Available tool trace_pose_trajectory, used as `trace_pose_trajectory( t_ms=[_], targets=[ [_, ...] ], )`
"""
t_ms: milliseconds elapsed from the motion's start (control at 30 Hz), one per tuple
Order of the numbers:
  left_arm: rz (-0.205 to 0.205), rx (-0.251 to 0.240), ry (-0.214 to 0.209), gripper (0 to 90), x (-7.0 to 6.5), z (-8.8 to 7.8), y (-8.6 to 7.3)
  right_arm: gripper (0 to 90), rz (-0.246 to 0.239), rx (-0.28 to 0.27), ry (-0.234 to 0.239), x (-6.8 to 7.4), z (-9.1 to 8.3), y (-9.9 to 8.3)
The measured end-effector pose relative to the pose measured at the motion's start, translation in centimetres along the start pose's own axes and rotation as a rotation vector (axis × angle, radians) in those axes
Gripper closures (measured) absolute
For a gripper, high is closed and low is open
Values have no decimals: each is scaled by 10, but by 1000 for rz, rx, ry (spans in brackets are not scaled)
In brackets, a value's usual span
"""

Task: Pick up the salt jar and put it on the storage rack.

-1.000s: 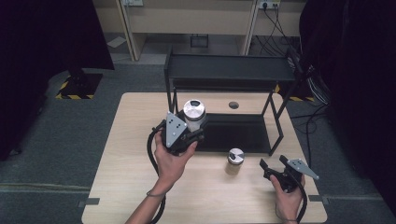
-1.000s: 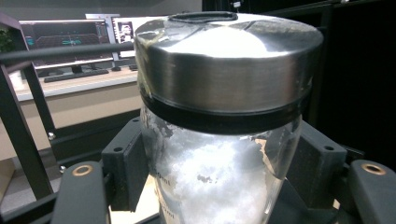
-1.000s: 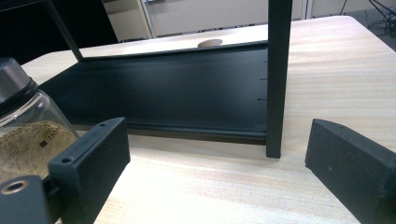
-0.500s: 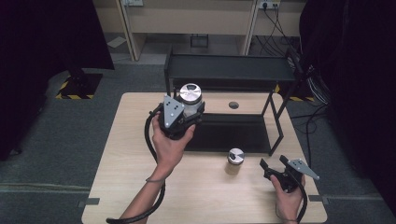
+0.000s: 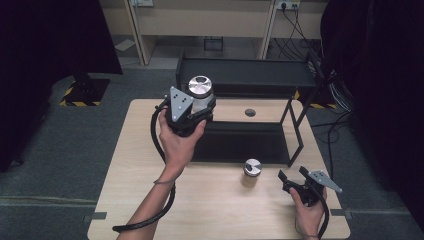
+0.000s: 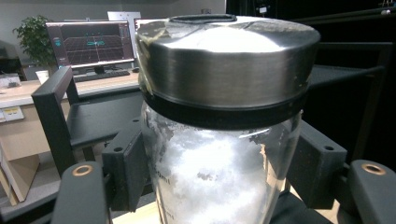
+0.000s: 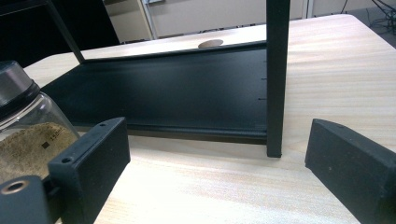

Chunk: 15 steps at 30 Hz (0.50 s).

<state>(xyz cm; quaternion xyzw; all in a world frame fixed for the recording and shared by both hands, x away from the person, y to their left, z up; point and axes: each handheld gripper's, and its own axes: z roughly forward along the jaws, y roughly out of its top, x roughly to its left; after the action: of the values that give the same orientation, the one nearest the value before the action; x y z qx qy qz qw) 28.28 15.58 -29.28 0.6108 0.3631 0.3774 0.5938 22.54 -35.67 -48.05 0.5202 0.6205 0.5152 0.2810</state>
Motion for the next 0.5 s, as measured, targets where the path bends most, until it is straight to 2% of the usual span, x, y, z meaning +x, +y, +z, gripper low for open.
trace_pose_trajectory(
  t_ms=[167, 367, 433, 500],
  targets=[
    [-13, -3, -2, 306, 4, 5, 11, 66, 5, 1, 2, -1, 0, 0],
    [-8, -15, 0, 305, 6, 9, 28, 67, 9, 1, 4, -1, 0, 0],
    [-22, -15, -11, 306, 8, 10, 37, 67, 9, 2, 4, -1, 0, 0],
    [-10, -17, -6, 306, 6, 12, 42, 66, 9, 2, 4, -1, 0, 0]
  ],
)
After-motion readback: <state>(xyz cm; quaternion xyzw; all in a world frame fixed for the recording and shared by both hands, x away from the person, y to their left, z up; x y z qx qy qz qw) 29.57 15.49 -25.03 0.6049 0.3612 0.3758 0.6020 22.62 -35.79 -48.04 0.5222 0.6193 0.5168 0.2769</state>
